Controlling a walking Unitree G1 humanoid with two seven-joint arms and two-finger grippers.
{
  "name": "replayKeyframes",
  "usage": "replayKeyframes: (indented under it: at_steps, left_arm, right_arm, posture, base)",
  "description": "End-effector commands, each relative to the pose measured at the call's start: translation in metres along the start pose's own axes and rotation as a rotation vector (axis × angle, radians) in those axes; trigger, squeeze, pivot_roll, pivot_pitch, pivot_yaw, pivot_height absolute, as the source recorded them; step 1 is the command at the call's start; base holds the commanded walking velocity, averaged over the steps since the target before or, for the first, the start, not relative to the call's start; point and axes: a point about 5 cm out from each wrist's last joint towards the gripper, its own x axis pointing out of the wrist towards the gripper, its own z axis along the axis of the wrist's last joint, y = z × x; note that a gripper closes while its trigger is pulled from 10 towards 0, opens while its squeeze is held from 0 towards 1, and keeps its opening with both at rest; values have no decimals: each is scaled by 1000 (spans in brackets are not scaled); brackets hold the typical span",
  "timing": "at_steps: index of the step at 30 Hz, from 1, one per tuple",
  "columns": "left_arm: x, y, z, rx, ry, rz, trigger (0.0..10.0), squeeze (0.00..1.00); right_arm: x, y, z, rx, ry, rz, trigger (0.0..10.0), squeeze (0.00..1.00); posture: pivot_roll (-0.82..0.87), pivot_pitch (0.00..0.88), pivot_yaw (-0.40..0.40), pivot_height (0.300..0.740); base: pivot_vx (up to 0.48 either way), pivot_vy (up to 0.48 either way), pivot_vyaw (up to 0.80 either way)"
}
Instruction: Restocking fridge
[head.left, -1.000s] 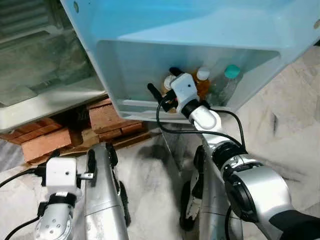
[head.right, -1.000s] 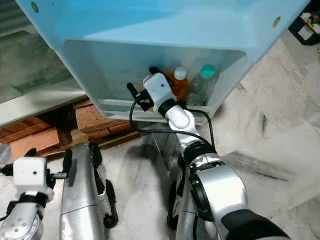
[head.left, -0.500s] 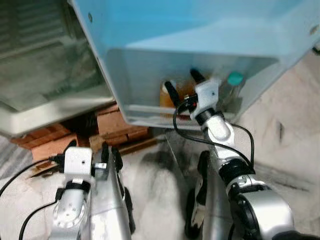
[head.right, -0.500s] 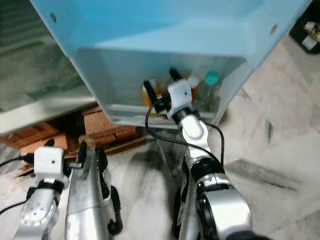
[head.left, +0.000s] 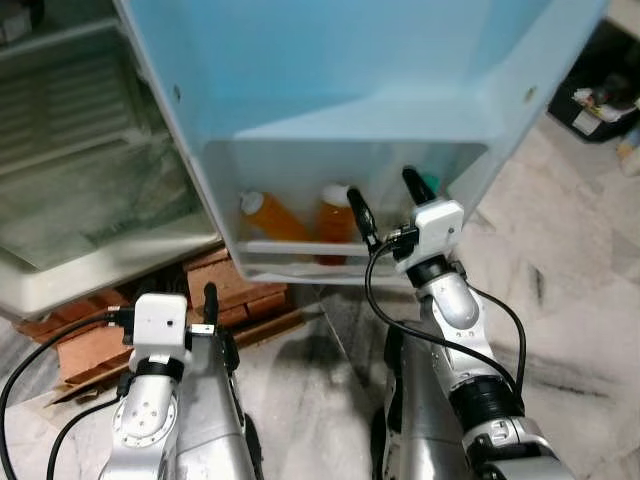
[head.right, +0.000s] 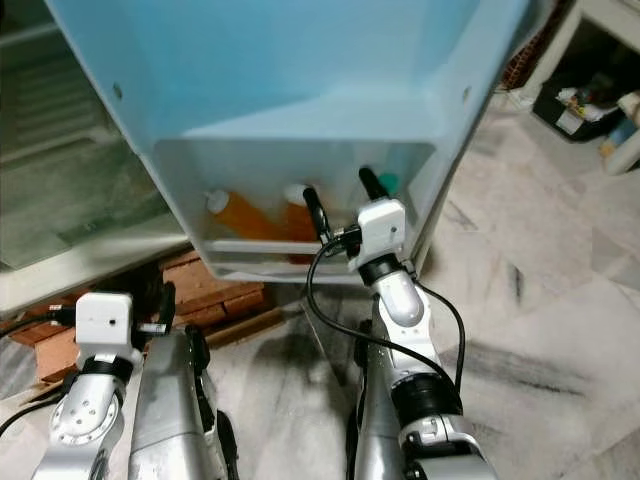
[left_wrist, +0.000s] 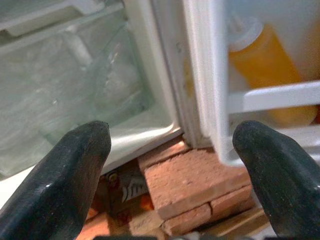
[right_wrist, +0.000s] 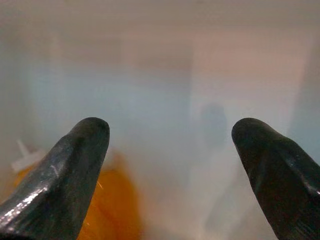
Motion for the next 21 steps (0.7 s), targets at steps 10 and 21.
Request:
replayKeyframes:
  at_steps: [10, 21]
  left_arm:
    - [3, -3, -11, 0, 36, 5, 10000, 0]
    - [-8, -8, -26, 48, 85, -50, 10000, 0]
  right_arm:
    - [-4, 0, -1, 4, 92, -10, 10000, 0]
    - [-34, -5, -19, -3, 291, -86, 10000, 0]
  posture:
    - [29, 81, 35, 473]
    - [16, 54, 36, 473]
  base:
    - [0, 0, 0]
    - [0, 0, 0]
